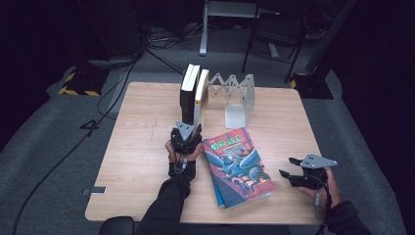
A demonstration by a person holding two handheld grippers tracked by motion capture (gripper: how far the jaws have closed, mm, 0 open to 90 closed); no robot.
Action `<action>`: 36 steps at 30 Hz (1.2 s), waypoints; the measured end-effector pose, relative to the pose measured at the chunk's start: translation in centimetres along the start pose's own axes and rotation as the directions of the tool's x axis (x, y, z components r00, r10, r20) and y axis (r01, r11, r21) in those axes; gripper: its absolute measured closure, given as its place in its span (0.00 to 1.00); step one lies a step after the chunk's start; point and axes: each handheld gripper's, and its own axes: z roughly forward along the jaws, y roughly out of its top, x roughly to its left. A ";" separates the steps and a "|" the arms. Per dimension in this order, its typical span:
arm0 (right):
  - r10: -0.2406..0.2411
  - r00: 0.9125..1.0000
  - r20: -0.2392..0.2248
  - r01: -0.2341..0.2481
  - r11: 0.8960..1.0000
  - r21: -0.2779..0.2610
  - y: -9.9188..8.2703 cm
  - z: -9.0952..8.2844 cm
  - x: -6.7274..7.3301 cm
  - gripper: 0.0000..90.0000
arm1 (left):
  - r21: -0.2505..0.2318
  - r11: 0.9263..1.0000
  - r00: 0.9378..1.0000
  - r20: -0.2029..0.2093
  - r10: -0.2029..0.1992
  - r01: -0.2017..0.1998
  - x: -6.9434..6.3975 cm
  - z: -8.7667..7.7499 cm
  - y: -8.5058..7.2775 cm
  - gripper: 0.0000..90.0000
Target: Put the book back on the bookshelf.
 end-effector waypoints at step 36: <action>-0.004 1.000 0.002 0.004 1.000 0.008 0.0 0.3 0.0 0.42 | 0.069 0.997 0.998 -0.051 0.048 -0.045 0.3 4.7 2.6 0.85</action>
